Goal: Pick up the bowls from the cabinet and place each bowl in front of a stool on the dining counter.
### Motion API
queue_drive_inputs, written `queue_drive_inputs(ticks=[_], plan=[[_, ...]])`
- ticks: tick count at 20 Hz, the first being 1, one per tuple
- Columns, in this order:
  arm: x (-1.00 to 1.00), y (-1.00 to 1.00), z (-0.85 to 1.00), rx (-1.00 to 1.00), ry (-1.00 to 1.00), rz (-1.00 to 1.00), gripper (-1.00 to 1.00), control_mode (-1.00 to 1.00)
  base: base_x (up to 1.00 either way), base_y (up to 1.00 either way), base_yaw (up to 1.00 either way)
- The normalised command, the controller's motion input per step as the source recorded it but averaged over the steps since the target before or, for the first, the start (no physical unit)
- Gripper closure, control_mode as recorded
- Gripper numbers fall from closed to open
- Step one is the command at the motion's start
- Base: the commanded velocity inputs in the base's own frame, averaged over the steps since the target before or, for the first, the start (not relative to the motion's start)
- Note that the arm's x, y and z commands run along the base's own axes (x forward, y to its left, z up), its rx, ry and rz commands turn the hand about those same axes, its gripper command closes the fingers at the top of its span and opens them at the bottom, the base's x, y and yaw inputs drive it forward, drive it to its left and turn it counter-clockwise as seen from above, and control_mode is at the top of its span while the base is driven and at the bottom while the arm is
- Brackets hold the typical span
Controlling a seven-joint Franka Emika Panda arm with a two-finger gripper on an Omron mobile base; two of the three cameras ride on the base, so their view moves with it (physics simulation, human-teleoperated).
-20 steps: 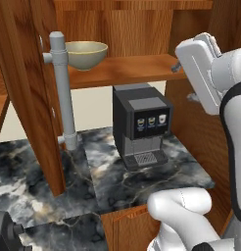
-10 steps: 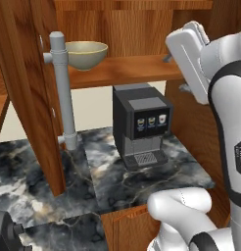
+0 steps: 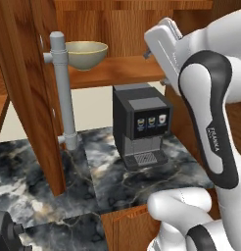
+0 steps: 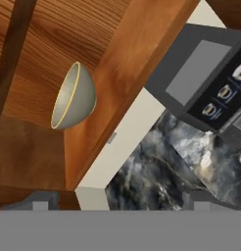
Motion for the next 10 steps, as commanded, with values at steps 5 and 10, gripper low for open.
queue_drive_inputs(ticks=[5,10], plan=[[0.68,0.16,-0.19,0.01,-0.02,0.00,-1.00,-1.00,0.00,0.00,0.00],[0.73,0.05,-0.20,0.03,0.00,0.00,-1.00,-1.00,0.00,0.00,0.00]])
